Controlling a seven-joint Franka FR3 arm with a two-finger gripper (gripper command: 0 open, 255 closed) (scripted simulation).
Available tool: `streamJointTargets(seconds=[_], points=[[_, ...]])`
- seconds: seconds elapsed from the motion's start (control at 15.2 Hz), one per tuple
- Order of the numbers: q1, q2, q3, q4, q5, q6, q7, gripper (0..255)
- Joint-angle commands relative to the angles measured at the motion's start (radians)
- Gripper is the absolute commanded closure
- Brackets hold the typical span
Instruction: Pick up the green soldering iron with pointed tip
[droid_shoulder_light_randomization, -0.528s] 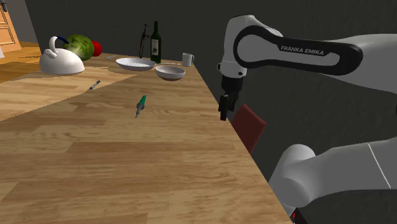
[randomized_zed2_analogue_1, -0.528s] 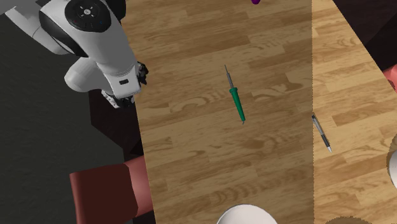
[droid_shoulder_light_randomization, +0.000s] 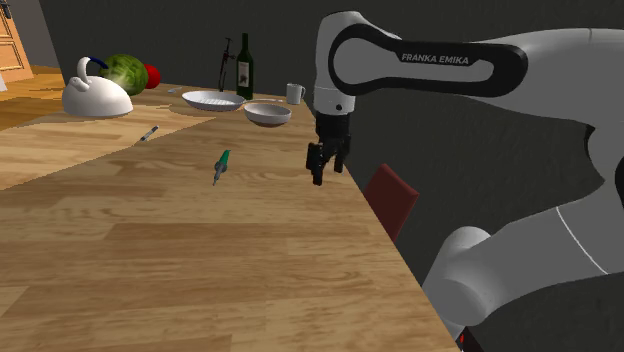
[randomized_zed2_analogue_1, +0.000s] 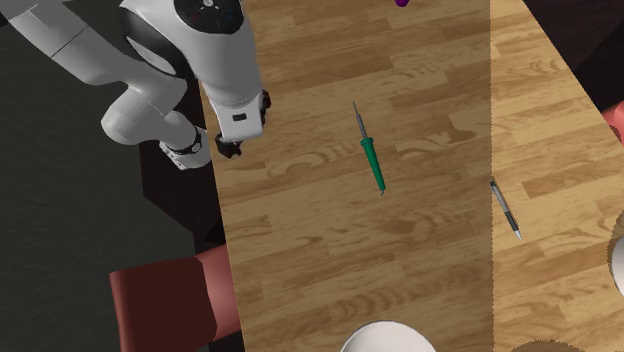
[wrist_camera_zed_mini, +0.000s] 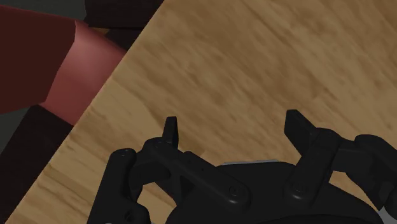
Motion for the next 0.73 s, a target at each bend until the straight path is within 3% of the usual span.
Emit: streamJointTargets(seconds=[0.0,0.66], points=[[-0.005,0.066,0.032,0.053,0.020,0.010,0.073,0],[-0.019,0.450,0.160,0.435,0.037,0.002,0.428,0]])
